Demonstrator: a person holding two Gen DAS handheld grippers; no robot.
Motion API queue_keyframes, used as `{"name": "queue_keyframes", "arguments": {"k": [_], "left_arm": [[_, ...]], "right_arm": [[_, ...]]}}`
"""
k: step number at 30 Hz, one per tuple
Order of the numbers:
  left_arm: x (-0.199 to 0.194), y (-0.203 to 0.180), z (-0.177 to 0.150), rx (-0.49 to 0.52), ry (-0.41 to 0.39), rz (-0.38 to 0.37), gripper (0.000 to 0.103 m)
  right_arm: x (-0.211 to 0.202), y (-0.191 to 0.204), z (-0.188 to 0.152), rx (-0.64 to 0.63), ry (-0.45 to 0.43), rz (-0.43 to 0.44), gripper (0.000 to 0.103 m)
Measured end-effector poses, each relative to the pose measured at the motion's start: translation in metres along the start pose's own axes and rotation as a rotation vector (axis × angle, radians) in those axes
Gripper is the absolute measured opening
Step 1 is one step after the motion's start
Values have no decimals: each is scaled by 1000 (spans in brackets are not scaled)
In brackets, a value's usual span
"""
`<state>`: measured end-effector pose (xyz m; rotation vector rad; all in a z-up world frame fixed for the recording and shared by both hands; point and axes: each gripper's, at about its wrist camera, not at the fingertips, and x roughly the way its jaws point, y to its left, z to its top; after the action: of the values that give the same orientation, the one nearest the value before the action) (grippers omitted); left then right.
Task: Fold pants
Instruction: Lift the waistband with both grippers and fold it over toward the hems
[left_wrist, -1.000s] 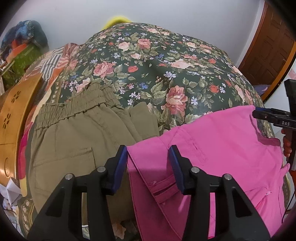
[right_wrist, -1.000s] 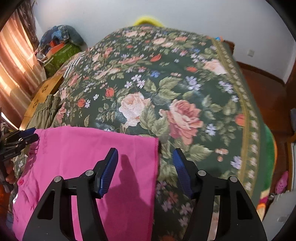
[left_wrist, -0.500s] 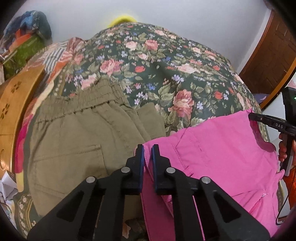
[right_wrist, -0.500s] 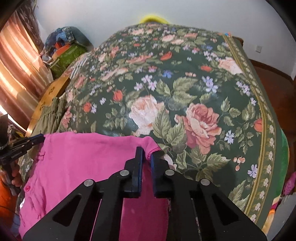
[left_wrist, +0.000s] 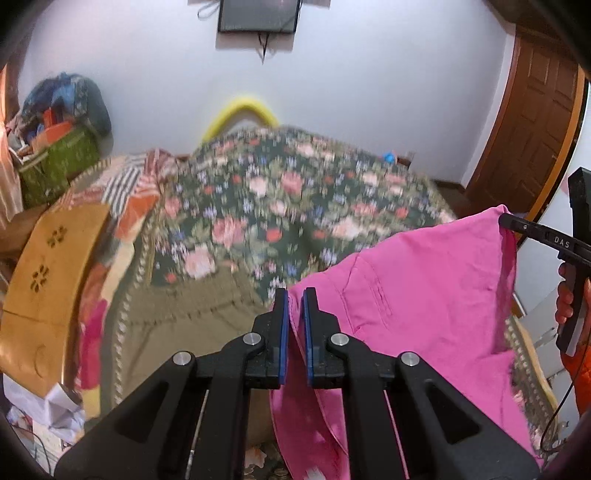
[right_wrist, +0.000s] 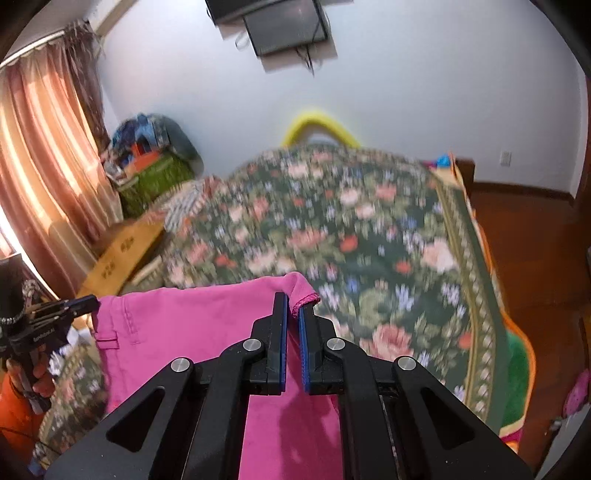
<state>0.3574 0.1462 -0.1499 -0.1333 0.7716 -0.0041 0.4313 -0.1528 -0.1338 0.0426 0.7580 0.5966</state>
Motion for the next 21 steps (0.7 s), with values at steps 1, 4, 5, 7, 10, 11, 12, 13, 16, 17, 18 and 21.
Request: {"name": "queue_keyframes", "arguments": {"k": [1, 4, 5, 7, 10, 11, 12, 13, 16, 17, 18, 21], "left_arm": [[-9, 0, 4, 0, -16, -5, 7], [-25, -3, 8, 8, -39, -14, 7], [-30, -5, 7, 12, -43, -16, 7], [-39, -9, 3, 20, -45, -23, 7], [-54, -17, -5, 37, -42, -29, 7], [-58, -18, -8, 40, -42, -33, 7], [-64, -21, -11, 44, -42, -37, 7], [-68, -22, -14, 49, -41, -39, 7], [-85, -27, -27, 59, -42, -48, 7], [-89, -27, -31, 59, -41, -49, 7], [-94, -28, -36, 60, -39, -53, 7], [-107, -28, -50, 60, -34, -60, 7]], "right_arm": [[-7, 3, 4, -3, -18, 0, 5], [-26, 12, 10, -15, -54, 12, 5], [-33, 16, 11, -21, -61, 19, 5], [-44, 21, 7, -27, -73, 23, 5], [-57, 27, 0, -26, -73, 37, 5], [-63, 29, -5, -27, -68, 42, 5], [-66, 30, -8, -27, -67, 44, 5], [-73, 33, -14, -26, -65, 48, 5], [-89, 39, -28, -22, -64, 61, 5], [-95, 42, -33, -22, -62, 66, 5], [-100, 44, -39, -24, -59, 68, 5], [-113, 51, -54, -29, -52, 70, 5]]}}
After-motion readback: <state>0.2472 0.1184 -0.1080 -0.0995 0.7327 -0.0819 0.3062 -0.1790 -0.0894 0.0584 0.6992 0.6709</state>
